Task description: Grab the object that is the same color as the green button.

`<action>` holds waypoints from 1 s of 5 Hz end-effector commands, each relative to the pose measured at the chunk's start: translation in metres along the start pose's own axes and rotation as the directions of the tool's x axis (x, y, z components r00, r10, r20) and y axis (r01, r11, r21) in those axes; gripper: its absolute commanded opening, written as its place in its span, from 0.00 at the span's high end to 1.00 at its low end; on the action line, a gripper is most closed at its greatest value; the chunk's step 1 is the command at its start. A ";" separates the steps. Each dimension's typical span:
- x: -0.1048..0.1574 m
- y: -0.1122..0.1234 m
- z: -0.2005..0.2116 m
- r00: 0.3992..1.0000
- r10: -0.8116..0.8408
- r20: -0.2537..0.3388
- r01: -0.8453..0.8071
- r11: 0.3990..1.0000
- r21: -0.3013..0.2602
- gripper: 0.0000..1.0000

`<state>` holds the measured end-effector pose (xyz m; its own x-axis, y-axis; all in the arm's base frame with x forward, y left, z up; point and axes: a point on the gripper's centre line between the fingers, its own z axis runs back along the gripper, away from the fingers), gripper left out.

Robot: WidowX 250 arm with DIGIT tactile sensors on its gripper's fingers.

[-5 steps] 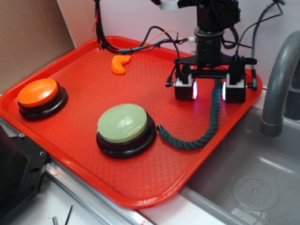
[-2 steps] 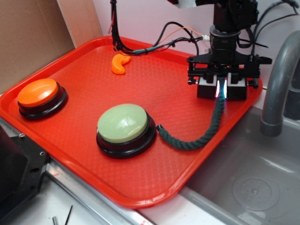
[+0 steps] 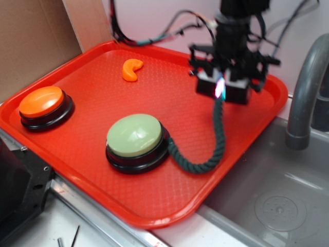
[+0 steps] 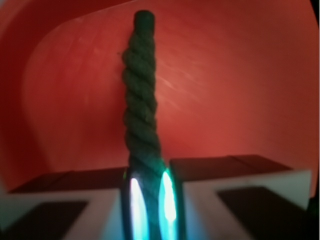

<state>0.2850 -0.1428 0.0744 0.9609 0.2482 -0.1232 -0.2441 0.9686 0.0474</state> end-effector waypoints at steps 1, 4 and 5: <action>-0.038 0.077 0.089 0.987 -0.163 0.003 0.161 0.970 -0.185 1.00; -0.113 0.158 0.136 0.992 -0.048 0.118 0.079 0.958 -0.276 1.00; -0.114 0.153 0.130 0.990 -0.044 0.136 0.077 0.966 -0.248 1.00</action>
<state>0.1543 -0.0310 0.2257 0.9777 0.2098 -0.0096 -0.2072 0.9565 -0.2053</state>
